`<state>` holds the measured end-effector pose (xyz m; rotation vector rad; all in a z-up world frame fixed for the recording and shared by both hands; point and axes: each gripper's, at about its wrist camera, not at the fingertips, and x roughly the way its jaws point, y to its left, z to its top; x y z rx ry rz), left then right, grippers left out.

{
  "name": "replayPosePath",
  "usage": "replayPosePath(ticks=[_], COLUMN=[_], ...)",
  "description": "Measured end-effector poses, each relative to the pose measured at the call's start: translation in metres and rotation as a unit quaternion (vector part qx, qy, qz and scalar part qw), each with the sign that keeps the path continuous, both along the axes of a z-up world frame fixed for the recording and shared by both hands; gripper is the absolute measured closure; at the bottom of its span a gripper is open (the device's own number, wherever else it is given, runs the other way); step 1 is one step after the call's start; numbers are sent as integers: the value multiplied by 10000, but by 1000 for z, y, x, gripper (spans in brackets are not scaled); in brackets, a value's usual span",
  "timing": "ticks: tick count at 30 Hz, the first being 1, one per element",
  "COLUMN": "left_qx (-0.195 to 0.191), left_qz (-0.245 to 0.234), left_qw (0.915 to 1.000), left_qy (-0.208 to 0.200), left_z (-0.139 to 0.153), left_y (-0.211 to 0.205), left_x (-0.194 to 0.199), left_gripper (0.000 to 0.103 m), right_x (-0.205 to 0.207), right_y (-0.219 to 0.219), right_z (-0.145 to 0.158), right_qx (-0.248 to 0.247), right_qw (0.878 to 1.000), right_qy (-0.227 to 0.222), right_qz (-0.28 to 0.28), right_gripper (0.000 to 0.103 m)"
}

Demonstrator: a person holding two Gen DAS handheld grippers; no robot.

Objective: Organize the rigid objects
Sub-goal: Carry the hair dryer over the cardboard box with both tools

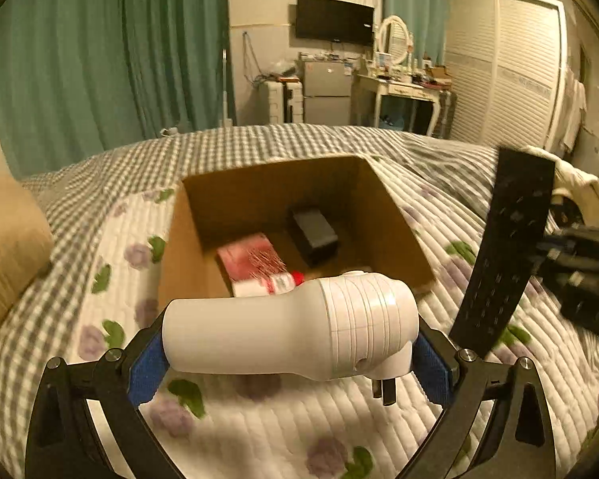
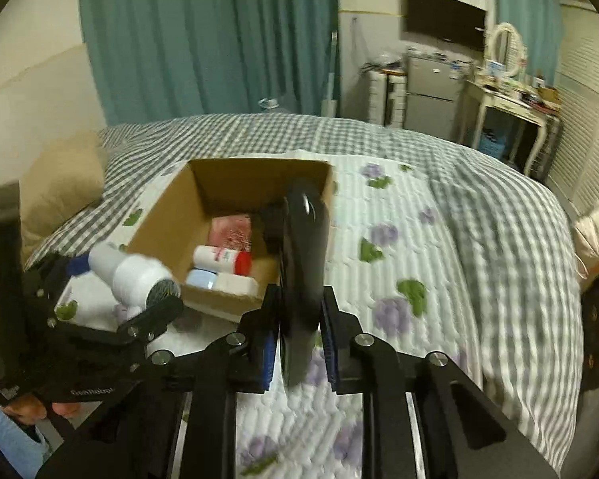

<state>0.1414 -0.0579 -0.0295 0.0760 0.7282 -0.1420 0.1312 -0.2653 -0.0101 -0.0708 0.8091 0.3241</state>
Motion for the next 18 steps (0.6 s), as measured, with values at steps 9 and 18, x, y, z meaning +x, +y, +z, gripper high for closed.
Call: replayPosePath(ticks=[9, 18], left_qx=[42, 51], left_qz=[61, 191], left_qw=[10000, 9997], left_qy=[18, 149], left_z=[1, -4], left_y=[12, 9], left_x=[26, 83], left_gripper=[2, 2], right_x=[27, 101], right_y=[20, 39], right_z=[21, 18], right_qx=[188, -56], right_qw=[9993, 9996], right_qy=[-226, 185], right_qz=[229, 200], right_gripper=[85, 85])
